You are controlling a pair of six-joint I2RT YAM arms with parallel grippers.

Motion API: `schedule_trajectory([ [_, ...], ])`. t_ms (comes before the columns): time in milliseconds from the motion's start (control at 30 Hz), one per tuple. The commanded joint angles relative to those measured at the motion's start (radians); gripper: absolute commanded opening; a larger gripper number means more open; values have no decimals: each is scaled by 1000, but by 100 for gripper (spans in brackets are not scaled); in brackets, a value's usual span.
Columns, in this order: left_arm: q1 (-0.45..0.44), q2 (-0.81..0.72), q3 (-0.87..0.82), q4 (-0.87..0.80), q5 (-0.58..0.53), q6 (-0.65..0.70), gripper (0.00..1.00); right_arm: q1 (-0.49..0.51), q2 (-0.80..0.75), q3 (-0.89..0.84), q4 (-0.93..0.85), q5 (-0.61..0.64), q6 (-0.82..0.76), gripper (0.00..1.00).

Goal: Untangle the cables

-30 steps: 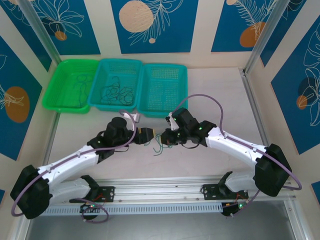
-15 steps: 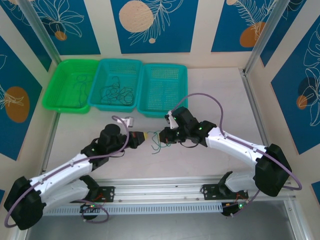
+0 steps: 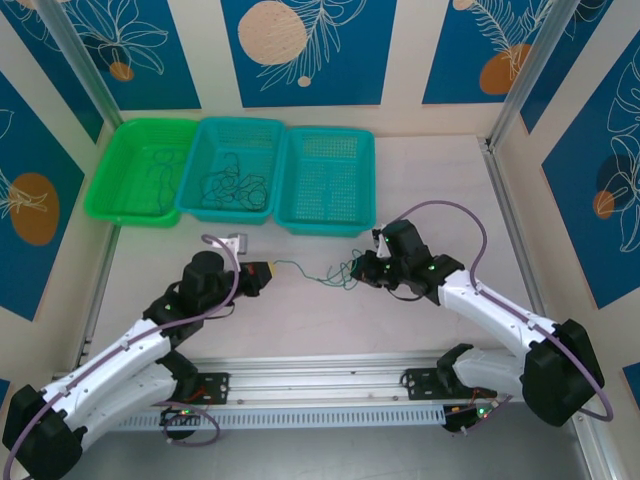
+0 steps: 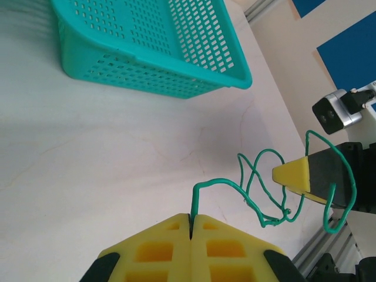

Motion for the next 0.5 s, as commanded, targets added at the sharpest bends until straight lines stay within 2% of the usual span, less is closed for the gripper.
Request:
schedule_trajectory([
  [0,24,-22,0,-24,-42,23,0,-47,-40,-21,-104,79,53,10],
  [167,45,-65,2,-69,-56,32,0,-200,-137,-83,-177,122,112,9],
  [300,62,-84,0,-84,-49,33,0,-332,-238,-148,-188,73,106,16],
  [367,66,-81,-3,-81,-41,31,0,-354,-271,-164,-185,48,86,17],
  [467,68,-66,-9,-59,-30,23,0,-354,-289,-179,-160,-2,59,13],
])
